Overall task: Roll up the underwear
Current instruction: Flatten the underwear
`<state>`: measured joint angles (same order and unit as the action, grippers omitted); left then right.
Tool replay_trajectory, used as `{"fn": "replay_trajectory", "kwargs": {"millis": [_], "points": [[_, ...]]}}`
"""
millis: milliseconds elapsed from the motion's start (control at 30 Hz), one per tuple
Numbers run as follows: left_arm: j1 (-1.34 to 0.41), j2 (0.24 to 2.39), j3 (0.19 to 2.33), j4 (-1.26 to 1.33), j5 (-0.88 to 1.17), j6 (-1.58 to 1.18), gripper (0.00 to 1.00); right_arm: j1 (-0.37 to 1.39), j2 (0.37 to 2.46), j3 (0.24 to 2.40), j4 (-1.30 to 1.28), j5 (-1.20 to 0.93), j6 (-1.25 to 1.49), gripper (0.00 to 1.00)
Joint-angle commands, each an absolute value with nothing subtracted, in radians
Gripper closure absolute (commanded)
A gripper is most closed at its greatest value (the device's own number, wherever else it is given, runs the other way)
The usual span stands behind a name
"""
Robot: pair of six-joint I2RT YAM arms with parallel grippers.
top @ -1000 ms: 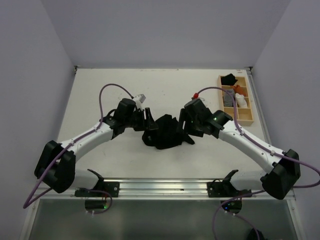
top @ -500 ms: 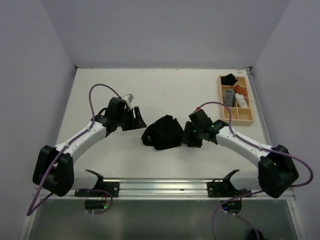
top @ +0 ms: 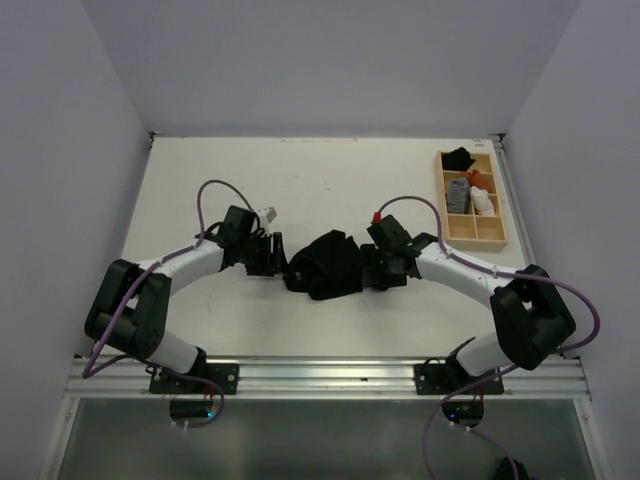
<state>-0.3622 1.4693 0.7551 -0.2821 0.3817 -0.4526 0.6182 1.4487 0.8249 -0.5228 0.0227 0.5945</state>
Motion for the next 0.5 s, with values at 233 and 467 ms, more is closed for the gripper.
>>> {"fn": "replay_trajectory", "kwargs": {"millis": [233, 467], "points": [[-0.362, 1.557, 0.742, -0.206, 0.353, -0.397, 0.67, 0.620, 1.531, 0.913, -0.506, 0.158, 0.417, 0.44], [-0.364, 1.563, 0.765, -0.189, 0.353, -0.403, 1.00, 0.620, 1.543, 1.031, -0.589, 0.277, 0.405, 0.96]]}}
